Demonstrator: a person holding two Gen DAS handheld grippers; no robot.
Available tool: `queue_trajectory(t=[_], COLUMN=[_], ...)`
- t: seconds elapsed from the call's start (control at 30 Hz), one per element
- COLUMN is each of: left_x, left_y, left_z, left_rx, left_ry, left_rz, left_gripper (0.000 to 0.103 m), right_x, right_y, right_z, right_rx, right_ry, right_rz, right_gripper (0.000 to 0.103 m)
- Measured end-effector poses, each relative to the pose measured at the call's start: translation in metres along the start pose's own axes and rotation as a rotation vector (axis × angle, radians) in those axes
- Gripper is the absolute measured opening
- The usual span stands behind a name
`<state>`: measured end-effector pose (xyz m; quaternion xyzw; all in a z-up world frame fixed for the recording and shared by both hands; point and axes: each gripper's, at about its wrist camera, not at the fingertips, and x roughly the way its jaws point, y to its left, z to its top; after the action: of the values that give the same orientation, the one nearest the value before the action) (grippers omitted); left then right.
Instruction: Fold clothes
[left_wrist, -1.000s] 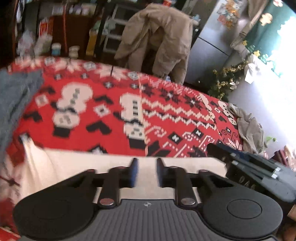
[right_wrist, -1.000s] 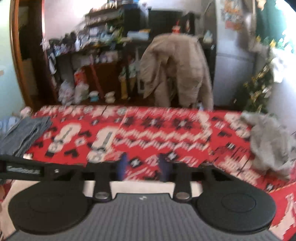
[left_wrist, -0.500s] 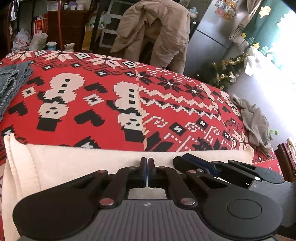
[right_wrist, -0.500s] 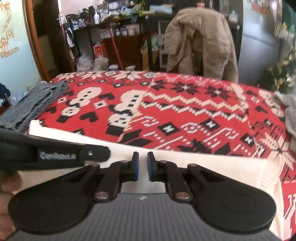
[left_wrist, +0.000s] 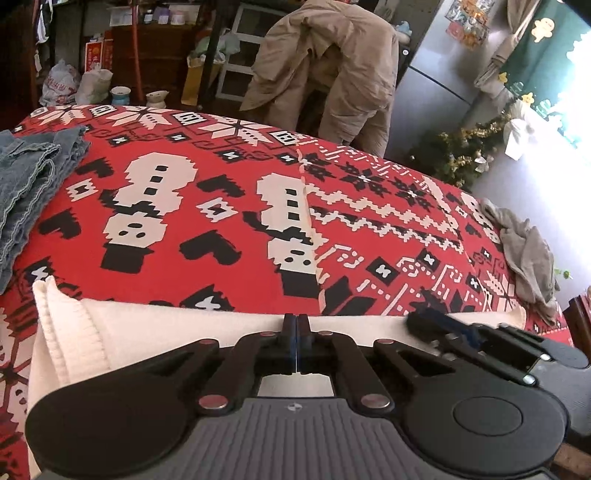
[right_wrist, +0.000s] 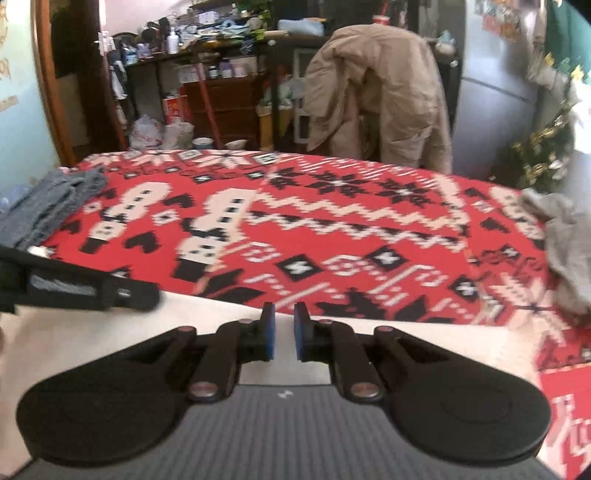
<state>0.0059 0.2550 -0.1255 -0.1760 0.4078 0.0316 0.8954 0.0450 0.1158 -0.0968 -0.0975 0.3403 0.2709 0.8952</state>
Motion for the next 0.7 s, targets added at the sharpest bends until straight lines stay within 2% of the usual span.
queue_trajectory(t=[0.43,0.7], left_x=[-0.002,-0.001], left_y=[-0.003,-0.001], left_z=[-0.003,-0.002], left_rx=[0.045,0.031], left_ry=[-0.008,-0.001], left_rz=[0.018,0.01], left_gripper=[0.003,0.003], right_x=[-0.009,-0.008], right_y=[-0.05,-0.078], right_z=[-0.01,-0.009], right_rx=[0.011,0.09], right_ry=[-0.008,0.016], right_rz=[-0.159,-0.278], right_gripper=[0.01,0.01])
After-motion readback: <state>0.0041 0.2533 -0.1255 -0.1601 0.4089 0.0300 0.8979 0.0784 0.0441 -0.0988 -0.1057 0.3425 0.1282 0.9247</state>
